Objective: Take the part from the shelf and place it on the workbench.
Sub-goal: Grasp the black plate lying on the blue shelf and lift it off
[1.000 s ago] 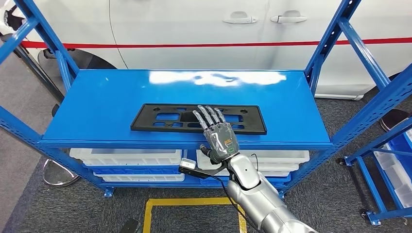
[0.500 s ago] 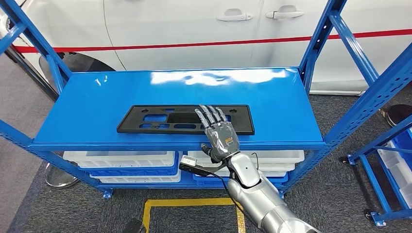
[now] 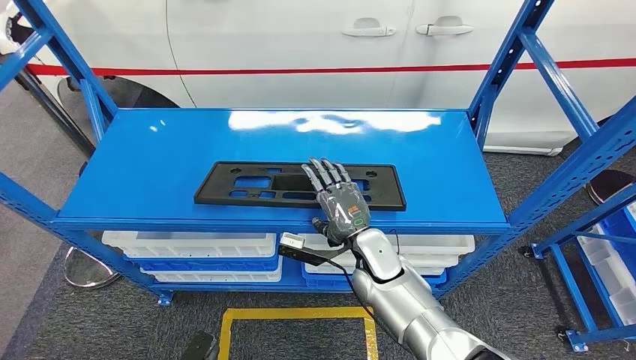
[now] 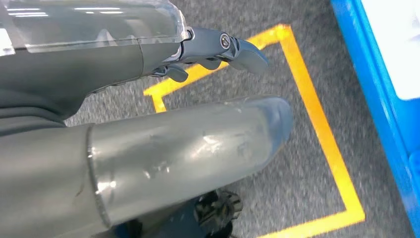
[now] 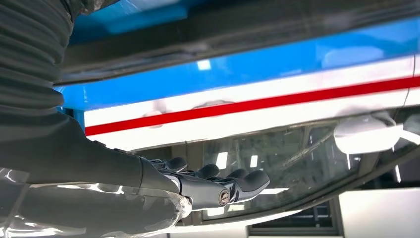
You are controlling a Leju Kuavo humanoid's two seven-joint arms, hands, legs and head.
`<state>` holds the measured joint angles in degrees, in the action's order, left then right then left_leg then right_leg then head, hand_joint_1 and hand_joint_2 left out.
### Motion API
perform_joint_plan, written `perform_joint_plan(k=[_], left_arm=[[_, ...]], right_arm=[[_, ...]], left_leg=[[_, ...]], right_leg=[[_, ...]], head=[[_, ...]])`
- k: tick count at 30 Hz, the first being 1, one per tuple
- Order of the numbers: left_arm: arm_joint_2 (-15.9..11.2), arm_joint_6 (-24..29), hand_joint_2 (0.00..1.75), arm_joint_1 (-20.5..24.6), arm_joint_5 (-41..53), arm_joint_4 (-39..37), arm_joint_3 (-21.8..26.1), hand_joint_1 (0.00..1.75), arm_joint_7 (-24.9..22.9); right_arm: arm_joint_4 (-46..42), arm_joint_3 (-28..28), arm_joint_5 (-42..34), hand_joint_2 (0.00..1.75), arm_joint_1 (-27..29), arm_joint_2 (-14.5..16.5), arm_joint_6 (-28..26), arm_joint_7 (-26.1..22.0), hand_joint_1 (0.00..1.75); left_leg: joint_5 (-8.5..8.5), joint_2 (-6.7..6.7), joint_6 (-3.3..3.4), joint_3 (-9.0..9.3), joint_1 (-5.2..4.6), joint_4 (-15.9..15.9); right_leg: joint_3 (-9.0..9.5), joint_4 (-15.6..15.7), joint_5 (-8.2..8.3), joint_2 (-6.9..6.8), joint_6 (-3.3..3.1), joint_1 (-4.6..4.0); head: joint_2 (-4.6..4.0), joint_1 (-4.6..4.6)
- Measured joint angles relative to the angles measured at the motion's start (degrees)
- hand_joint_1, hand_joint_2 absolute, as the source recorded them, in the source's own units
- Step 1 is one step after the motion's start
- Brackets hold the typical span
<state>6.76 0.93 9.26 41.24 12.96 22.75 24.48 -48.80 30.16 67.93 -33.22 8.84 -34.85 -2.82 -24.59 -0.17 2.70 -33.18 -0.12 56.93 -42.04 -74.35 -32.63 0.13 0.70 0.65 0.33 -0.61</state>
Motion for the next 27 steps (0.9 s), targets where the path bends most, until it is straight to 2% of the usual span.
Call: perform_joint_plan(k=[1,2,4,6,8,10,11,13,14,15,16,17,18,20,21,24,26,27], left_arm=[[0.02,-0.01,0.00,-0.02,0.01,0.00,0.00,0.00,-0.02],[0.04,-0.01,0.00,-0.03,0.01,0.00,0.00,0.00,-0.04],[0.09,0.01,0.00,0.03,0.01,0.03,0.02,0.00,-0.08],[0.11,0.02,0.00,0.10,-0.05,0.09,0.05,0.00,-0.17],[0.11,-0.08,0.00,0.09,-0.11,0.13,0.07,0.00,-0.26],[0.10,-0.21,0.00,0.08,-0.14,0.13,0.08,0.00,-0.28],[0.10,-0.26,0.00,0.08,-0.11,0.13,0.09,0.00,-0.27],[0.11,-0.37,0.00,-0.05,0.01,0.13,0.08,0.00,-0.24],[0.11,-0.40,0.00,-0.21,0.07,0.13,0.07,0.00,-0.17],[0.10,-0.41,0.00,-0.42,0.10,0.13,0.07,0.00,-0.08],[0.09,-0.41,0.00,-0.63,0.11,0.13,0.08,0.00,0.04],[0.06,-0.41,0.00,-0.79,0.11,0.13,0.08,0.00,0.15],[0.01,-0.40,0.00,-0.88,0.11,0.13,0.09,0.00,0.27],[-0.11,-0.38,0.00,-0.90,0.11,0.14,0.08,0.00,0.53],[-0.16,-0.37,0.00,-0.93,0.12,0.14,0.07,0.00,0.66],[-0.22,-0.36,0.00,-1.35,0.14,0.15,0.07,0.00,1.07],[-0.27,-0.36,0.00,-1.58,0.15,0.15,0.08,0.00,1.40],[-0.30,-0.36,0.00,-1.63,0.15,0.15,0.08,0.00,1.55]], right_arm=[[0.21,0.00,0.00,1.75,0.00,-0.05,-0.01,0.01,0.00],[0.35,0.00,0.00,1.75,-0.05,-0.09,-0.01,0.01,0.00],[0.53,0.01,-0.03,1.75,-0.29,-0.08,-0.01,0.02,0.00],[0.75,0.02,-0.14,1.75,-0.55,-0.07,-0.01,0.06,0.00],[1.08,0.02,-0.44,1.75,-0.71,-0.07,-0.02,0.18,0.00],[1.38,0.02,-0.75,1.75,-0.87,-0.06,-0.04,0.26,0.00],[1.49,0.02,-0.85,1.75,-0.94,-0.06,-0.07,0.26,0.00],[1.76,0.02,-0.97,1.75,-0.88,-0.05,-0.11,0.32,0.00],[1.90,0.02,-0.99,1.75,-0.72,-0.05,-0.14,0.38,0.00],[2.03,0.02,-0.99,1.75,-0.50,-0.05,-0.15,0.45,0.00],[2.11,0.02,-0.97,1.75,-0.27,-0.05,-0.17,0.50,0.00],[2.14,0.02,-0.95,1.75,-0.10,-0.04,-0.21,0.52,0.00],[2.15,0.02,-0.92,1.75,-0.02,-0.01,-0.26,0.53,0.00],[2.14,0.02,-0.87,1.75,0.02,0.09,-0.42,0.54,0.00],[2.14,0.02,-0.85,1.75,0.09,0.16,-0.49,0.55,0.00],[2.10,0.03,-0.78,1.75,0.58,0.39,-0.66,0.59,0.00],[2.00,0.04,-0.67,1.75,0.81,0.45,-0.86,0.80,0.00],[1.97,0.04,-0.58,1.75,0.97,0.44,-0.95,0.95,0.00]], left_leg=[[-0.14,-0.03,-0.12,-0.04,0.07,0.25],[-0.37,-0.07,-0.32,-0.08,0.17,0.62],[-1.02,-0.12,-0.92,-0.41,0.18,1.72],[-1.36,-0.16,-1.55,-0.89,0.03,2.38],[-1.37,-0.18,-2.04,-1.08,0.05,2.39],[-2.51,-0.13,-2.56,-1.66,0.23,3.82],[-3.89,-0.11,-2.83,-2.61,0.31,5.98],[-7.36,-0.09,-3.27,-5.79,0.44,13.06],[-8.47,-0.09,-3.37,-7.35,0.48,16.33],[-8.63,-0.09,-3.36,-8.22,0.49,18.07],[-7.77,-0.09,-3.24,-8.12,0.48,17.77],[-5.94,-0.09,-3.01,-6.87,0.46,15.10],[-3.87,-0.09,-2.69,-4.94,0.41,10.99],[-1.56,-0.12,-2.08,-1.67,0.07,4.08],[-1.38,-0.14,-1.86,-0.98,-0.13,2.53],[-1.07,-0.15,-1.24,-0.44,-0.31,1.42],[-0.47,-0.06,-0.60,0.15,-0.03,0.34],[-0.31,-0.02,-0.38,0.29,0.07,0.08]], right_leg=[[0.43,1.08,1.28,-0.03,0.18,0.16],[1.87,4.05,3.27,-0.06,0.33,0.32],[5.07,10.66,5.84,-0.01,0.22,0.46],[6.03,13.05,6.12,0.13,-0.45,0.30],[5.84,13.13,6.38,0.21,-1.28,0.17],[5.89,13.42,6.61,0.18,-1.92,0.28],[5.93,13.50,6.68,0.11,-2.15,0.33],[5.89,13.51,6.68,0.01,-2.36,0.21],[5.88,13.51,6.68,-0.02,-2.38,0.12],[5.88,13.50,6.67,-0.02,-2.39,0.05],[5.90,13.50,6.67,0.00,-2.39,0.00],[5.97,13.50,6.67,0.02,-2.39,-0.03],[6.04,13.51,6.67,0.04,-2.39,-0.03],[6.02,13.55,6.72,0.05,-2.18,-0.07],[5.95,13.58,6.77,0.04,-1.97,-0.05],[6.06,13.76,6.81,-0.02,-0.99,0.06],[5.17,11.42,5.10,-0.04,-0.52,0.01],[3.86,8.54,3.40,-0.05,-0.43,0.04]], head=[[0.00,0.00],[0.00,0.00],[0.00,0.01],[0.00,-0.03],[0.00,-0.06],[0.00,-0.05],[0.00,-0.05],[0.00,-0.06],[0.00,-0.06],[0.00,-0.07],[0.00,-0.07],[0.00,-0.07],[0.00,-0.07],[0.00,-0.06],[0.00,-0.05],[0.00,-0.05],[0.00,-0.04],[0.00,-0.03]])
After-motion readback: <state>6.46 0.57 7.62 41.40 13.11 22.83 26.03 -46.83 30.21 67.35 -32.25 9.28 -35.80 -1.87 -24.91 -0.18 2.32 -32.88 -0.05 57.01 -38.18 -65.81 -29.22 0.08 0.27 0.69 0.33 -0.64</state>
